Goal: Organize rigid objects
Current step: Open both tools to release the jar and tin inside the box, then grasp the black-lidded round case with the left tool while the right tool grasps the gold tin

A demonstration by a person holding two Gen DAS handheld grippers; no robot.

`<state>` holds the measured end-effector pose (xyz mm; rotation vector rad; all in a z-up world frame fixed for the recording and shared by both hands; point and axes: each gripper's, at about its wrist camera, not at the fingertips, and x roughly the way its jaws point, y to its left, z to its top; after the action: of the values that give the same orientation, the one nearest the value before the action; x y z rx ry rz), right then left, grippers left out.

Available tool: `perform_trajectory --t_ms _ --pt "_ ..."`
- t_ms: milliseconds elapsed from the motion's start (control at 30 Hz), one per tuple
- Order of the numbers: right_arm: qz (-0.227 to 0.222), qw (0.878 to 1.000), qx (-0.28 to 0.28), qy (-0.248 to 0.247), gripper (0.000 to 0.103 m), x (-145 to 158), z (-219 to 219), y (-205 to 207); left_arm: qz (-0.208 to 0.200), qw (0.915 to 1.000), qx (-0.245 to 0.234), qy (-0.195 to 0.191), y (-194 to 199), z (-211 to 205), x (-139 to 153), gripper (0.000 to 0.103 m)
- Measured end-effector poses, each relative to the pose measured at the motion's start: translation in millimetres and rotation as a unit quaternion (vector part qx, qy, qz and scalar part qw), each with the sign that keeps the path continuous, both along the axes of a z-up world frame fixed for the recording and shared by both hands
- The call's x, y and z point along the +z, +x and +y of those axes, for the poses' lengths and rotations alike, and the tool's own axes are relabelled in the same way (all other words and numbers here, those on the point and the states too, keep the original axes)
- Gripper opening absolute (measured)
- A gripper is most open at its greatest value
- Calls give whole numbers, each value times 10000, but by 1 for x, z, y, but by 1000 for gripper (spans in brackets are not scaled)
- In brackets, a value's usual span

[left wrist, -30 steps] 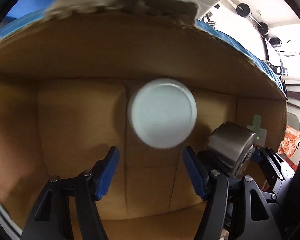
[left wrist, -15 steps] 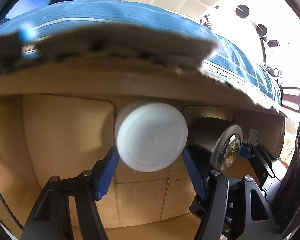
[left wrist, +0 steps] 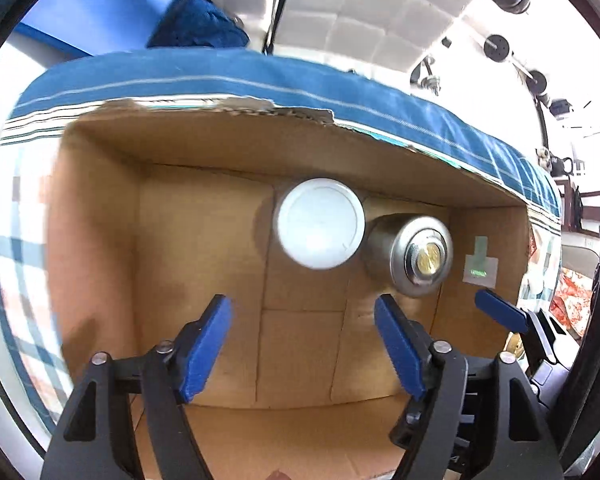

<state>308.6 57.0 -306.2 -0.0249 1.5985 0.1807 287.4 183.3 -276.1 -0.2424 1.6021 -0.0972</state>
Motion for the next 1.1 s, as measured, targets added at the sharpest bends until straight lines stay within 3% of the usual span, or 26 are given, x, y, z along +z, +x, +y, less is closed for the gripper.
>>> perform_trajectory --t_ms 267,533,900,1100 --pt "-206 9997 -158 22 101 38 -12 -47 -455 9987 22 233 -34 1 41 75" --pt "-595 9980 -194 43 103 68 -14 -84 -839 9950 -145 514 -52 3 66 102" --pt "-983 9948 -232 154 103 112 -20 -117 -1314 9889 -70 685 -86 1 104 103" --pt "-1026 9931 -389 413 103 128 -48 -136 -1542 9854 -185 690 -105 -31 124 103"
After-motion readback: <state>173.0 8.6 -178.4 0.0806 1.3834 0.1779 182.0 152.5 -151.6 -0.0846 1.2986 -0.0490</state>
